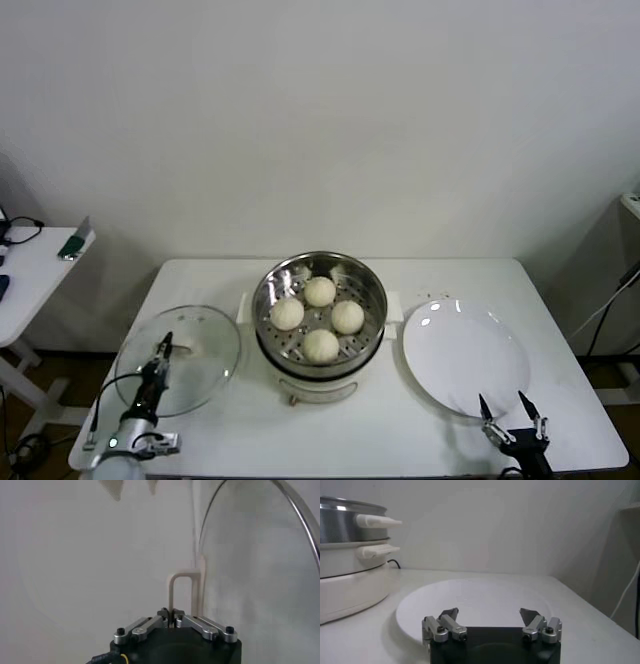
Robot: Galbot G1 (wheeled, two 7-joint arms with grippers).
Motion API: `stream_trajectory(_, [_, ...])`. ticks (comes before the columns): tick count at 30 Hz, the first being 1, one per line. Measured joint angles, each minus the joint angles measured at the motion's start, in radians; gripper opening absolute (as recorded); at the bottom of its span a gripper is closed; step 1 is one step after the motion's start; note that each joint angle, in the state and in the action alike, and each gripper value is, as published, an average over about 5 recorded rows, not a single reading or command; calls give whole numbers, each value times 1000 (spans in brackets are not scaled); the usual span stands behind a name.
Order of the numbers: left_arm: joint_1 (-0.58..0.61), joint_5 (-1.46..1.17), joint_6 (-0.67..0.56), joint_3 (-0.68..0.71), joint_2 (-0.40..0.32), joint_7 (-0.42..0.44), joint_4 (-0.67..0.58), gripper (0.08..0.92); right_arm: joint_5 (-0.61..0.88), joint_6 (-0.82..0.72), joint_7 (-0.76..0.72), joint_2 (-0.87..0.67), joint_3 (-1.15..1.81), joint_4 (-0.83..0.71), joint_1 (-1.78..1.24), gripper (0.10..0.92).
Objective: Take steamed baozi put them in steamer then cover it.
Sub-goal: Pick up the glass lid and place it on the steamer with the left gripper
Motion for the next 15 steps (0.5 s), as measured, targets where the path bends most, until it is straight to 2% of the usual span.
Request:
stream_trajectory(5, [34, -94, 69, -24, 52, 93, -135, 134, -6, -4, 4, -4, 2, 1, 1, 823])
stream_trajectory(15, [17, -237, 311, -19, 175, 318, -408, 134, -16, 3, 11, -6, 0, 1, 6, 823])
